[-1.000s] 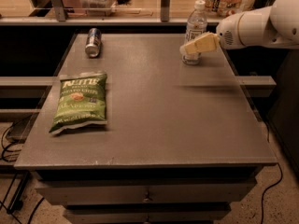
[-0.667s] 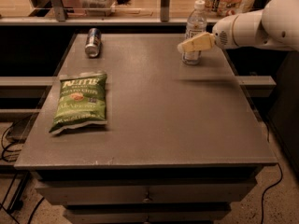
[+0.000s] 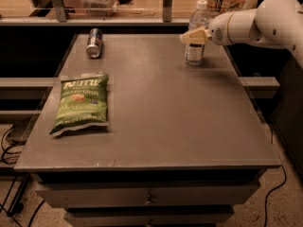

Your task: Knock blue plastic bottle over

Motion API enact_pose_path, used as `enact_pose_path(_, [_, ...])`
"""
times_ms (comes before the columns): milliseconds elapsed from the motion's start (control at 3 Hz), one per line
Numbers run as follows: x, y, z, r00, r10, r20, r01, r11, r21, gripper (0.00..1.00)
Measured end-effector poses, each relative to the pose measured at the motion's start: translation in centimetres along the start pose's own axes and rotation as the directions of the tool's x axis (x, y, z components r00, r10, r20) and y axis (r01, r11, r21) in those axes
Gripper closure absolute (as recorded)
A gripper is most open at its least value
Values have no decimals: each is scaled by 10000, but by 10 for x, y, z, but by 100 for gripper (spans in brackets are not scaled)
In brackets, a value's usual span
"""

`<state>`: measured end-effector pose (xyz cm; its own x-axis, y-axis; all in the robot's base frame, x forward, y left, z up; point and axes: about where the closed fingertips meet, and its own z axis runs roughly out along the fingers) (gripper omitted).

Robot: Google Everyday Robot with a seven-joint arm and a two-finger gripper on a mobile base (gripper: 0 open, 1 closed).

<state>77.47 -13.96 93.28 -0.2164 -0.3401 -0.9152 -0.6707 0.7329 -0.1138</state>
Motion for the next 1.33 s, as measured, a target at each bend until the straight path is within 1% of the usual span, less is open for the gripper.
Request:
enact_pose_path(333, [-9, 10, 9, 9993, -318, 172, 325, 9987, -397, 61])
enact_pose_path(667, [-25, 24, 5, 9864, -1642, -96, 1633, 9847, -599, 84])
enact_pose_path(1000, [-44, 37, -4, 9201, -3854, -699, 3786, 9208, -942, 100])
enact_pose_path(1333, [-47, 48, -10, 7826, -6020, -1588, 5866, 7984, -1357, 100])
